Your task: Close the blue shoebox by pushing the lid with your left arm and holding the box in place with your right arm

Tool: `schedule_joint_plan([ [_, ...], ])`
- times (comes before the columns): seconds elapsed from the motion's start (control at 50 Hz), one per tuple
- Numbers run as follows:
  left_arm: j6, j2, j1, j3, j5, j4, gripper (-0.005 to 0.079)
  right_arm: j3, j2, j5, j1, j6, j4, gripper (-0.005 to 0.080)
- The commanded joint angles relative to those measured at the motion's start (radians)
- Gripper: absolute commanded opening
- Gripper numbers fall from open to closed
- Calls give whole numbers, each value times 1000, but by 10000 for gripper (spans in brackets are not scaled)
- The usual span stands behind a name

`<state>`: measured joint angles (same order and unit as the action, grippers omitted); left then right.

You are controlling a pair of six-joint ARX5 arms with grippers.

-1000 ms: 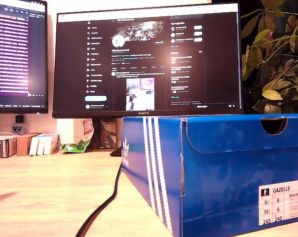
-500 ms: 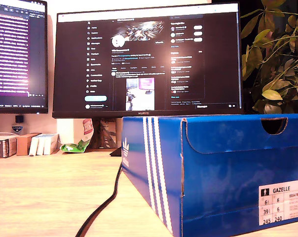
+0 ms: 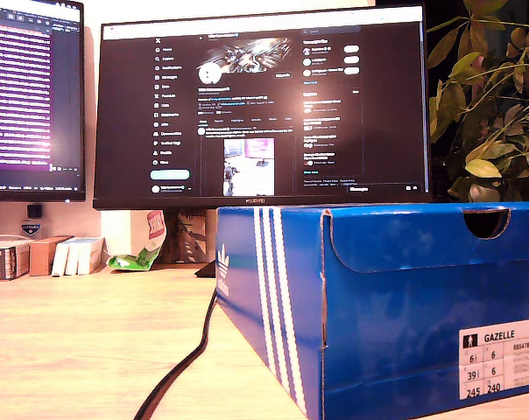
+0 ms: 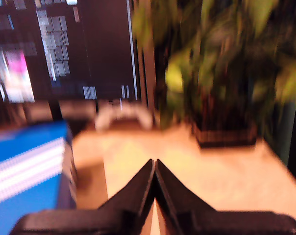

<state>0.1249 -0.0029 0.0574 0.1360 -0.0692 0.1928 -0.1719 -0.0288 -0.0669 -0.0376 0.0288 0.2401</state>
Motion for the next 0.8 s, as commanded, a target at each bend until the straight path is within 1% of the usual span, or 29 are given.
schedule_joint_plan([
  [0.0,-20,-7,3,-40,18,-17,-19,35,21,4,-2,-8,-3,-12],
  [0.1,-57,-8,4,-77,29,-39,-19,52,27,7,-2,-29,20,-12],
  [0.24,-56,-8,4,-115,34,-47,-19,87,27,7,-2,-31,25,-12],
  [0.38,-58,-8,4,-160,63,-43,-19,120,27,7,-1,-45,66,-12],
  [0.6,-81,-8,4,-161,108,0,-19,120,27,25,-1,-61,65,-12],
  [0.78,-74,-8,4,-161,106,11,-19,119,27,32,-1,-59,64,-12],
])
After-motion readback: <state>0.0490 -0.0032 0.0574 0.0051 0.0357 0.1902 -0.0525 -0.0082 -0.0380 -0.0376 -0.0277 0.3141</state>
